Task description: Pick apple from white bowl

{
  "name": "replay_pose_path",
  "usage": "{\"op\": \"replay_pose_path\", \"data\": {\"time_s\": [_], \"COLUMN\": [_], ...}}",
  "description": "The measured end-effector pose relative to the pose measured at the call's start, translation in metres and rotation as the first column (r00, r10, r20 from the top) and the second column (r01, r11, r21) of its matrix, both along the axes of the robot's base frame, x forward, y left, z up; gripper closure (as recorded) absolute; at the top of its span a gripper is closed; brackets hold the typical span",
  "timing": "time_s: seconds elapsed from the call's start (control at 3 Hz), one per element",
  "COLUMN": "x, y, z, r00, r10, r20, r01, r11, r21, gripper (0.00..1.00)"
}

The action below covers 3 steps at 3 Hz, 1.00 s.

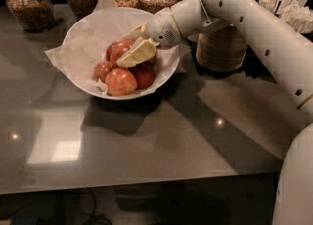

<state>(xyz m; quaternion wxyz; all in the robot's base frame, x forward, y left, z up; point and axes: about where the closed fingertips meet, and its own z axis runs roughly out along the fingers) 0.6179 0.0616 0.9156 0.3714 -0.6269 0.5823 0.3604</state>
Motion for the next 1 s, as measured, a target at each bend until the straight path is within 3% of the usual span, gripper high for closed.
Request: {"op": "replay_pose_path", "data": {"time_s": [0.33, 0.67, 1.0], "x": [0.0, -0.006, -0.02], "y": [0.0, 0.004, 0.002], "z": [0.0, 0.009, 0.037], "r00": [1.0, 0.9995, 0.9956], "r10": [0.0, 0.006, 0.003], "r20": [0.0, 0.03, 0.093], "r01": [0.0, -0.005, 0.001], "r11": [1.0, 1.0, 0.999], "r21": [0.0, -0.017, -0.051], "gripper": [1.0, 1.0, 1.0]}}
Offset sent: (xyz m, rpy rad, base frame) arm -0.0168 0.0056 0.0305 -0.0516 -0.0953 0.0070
